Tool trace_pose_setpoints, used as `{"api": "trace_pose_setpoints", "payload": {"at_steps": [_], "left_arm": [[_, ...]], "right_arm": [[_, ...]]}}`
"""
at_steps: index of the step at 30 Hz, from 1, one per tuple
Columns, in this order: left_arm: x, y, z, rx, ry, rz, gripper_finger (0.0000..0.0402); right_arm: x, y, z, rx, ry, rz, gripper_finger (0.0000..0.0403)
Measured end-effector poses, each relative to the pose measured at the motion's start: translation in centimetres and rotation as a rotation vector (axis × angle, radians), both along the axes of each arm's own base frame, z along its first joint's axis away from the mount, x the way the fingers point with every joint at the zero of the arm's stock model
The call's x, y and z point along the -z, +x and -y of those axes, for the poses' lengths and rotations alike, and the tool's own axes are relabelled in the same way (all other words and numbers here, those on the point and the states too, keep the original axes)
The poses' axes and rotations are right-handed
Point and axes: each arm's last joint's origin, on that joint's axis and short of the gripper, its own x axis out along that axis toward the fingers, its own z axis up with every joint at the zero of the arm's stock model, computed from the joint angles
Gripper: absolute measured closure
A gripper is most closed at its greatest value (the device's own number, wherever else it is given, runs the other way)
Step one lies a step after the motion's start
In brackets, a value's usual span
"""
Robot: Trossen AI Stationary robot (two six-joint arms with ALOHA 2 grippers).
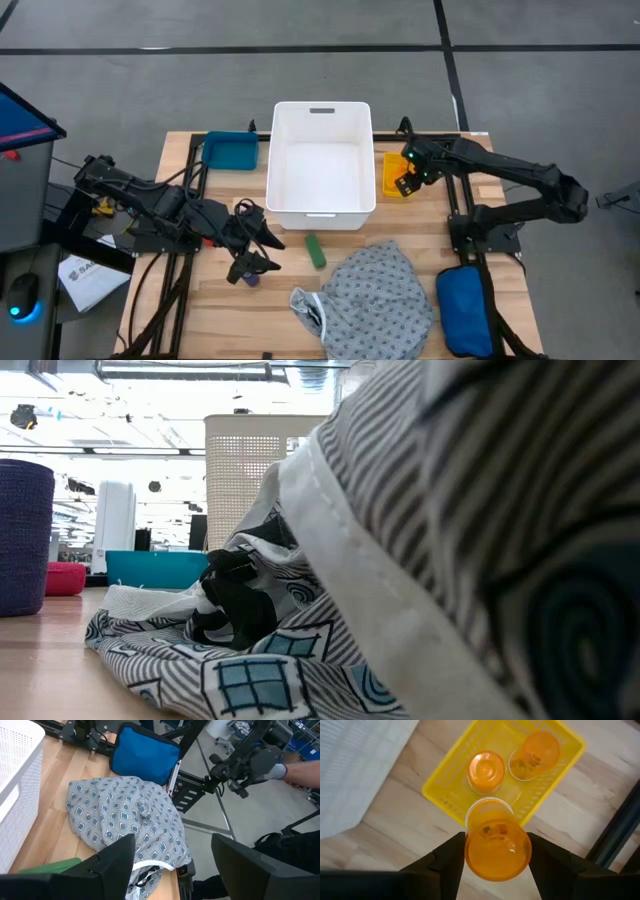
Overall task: Pick & place medical supplies in basket/bin
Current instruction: Put the orange pill bottle into the yellow bin, then put the red bandage into the blue bin
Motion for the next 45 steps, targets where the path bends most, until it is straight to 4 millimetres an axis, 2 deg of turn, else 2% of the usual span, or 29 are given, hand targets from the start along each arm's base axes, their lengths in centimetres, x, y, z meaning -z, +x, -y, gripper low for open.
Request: {"api": "trace_pose_setpoints", "payload": {"at_steps": [9,15,18,30,38,45], "left_arm": [[0.0,0.0,0.0,-0.001,-0.004,0.002,0.0148],[0.0,0.0,0.0,-0.002,-0.007,0.002,0.0149],[0.0,0.0,0.0,-0.003,-0.010,0.001,0.0149],[0.0,0.0,0.0,-0.005,-0.012,0.000,0.0151],[0.1,0.0,0.0,-0.003,-0.003,-0.012,0.0156],[2.2,-1.4,-0.3,0.000,0.087,-0.257,0.0156]], "right_arm": [[1.0,0.2,1.8,-0.010,0.012,-0.004,0.0232],[2.1,0.7,2.5,-0.049,0.064,-0.046,0.0203],[2.4,1.0,2.7,-0.061,0.066,-0.053,0.0203],[3.0,1.6,3.2,-0.065,0.059,-0.042,0.0292],[0.9,0.7,2.1,-0.047,0.012,0.051,0.0300],[-2.3,-0.6,-1.1,-0.046,-0.009,0.261,0.0300]]}}
